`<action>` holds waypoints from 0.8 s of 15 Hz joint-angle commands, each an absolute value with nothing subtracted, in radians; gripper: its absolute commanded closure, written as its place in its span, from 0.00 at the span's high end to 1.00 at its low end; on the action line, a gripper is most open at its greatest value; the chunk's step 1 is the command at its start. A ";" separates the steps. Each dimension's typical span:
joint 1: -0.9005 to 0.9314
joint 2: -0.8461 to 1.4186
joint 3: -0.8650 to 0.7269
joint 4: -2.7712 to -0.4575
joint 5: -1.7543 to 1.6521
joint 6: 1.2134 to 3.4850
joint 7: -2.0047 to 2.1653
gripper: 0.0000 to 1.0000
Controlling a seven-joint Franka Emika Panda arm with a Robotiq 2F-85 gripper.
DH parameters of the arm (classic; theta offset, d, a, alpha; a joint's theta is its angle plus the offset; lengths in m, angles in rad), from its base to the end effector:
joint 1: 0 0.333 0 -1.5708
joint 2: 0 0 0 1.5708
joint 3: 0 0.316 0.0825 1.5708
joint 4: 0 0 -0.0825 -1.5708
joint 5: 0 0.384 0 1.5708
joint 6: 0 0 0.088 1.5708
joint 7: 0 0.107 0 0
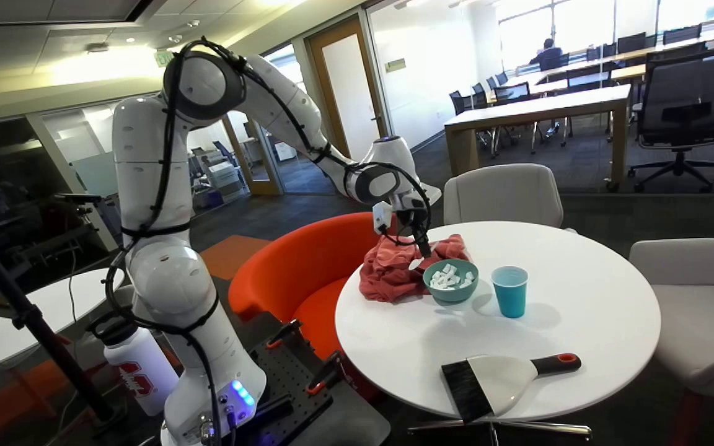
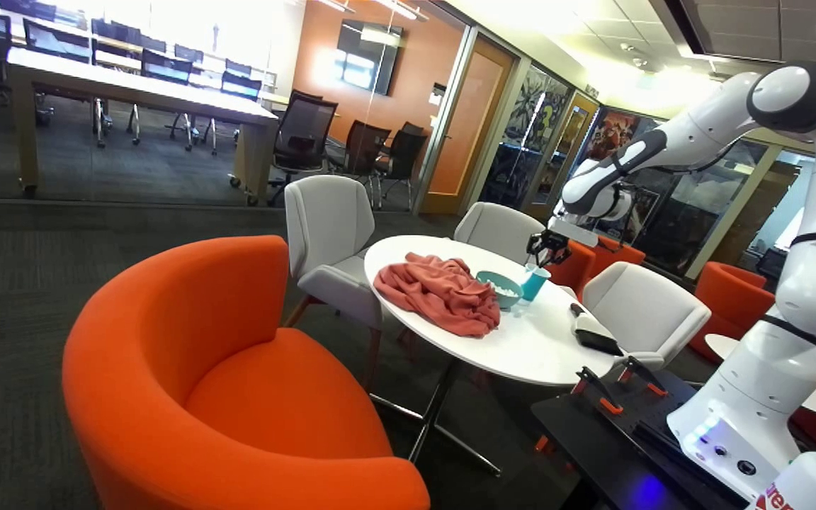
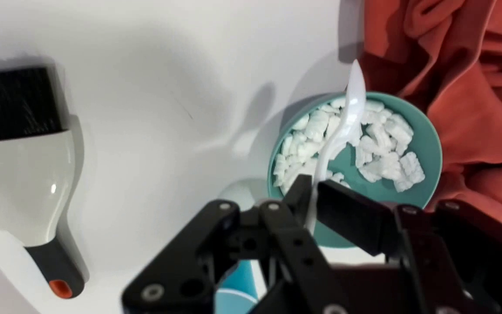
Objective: Pick up the white spoon from the table and use it to stir the contents in the green bowl
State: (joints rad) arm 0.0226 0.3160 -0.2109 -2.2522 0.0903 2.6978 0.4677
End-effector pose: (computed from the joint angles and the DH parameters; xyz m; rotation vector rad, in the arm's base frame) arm 0.5454 -0.1075 0.2391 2.9324 -1.1042 0.2198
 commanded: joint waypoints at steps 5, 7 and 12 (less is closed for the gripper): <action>-0.155 0.258 -0.140 -2.321 0.364 2.479 0.265 0.03; -0.167 0.282 -0.148 -2.326 0.389 2.470 0.284 0.03; -0.156 0.421 -0.168 -2.302 0.391 2.548 0.394 0.03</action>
State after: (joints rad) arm -0.1669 0.3443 -0.1601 -2.3255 0.3836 2.5056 0.3217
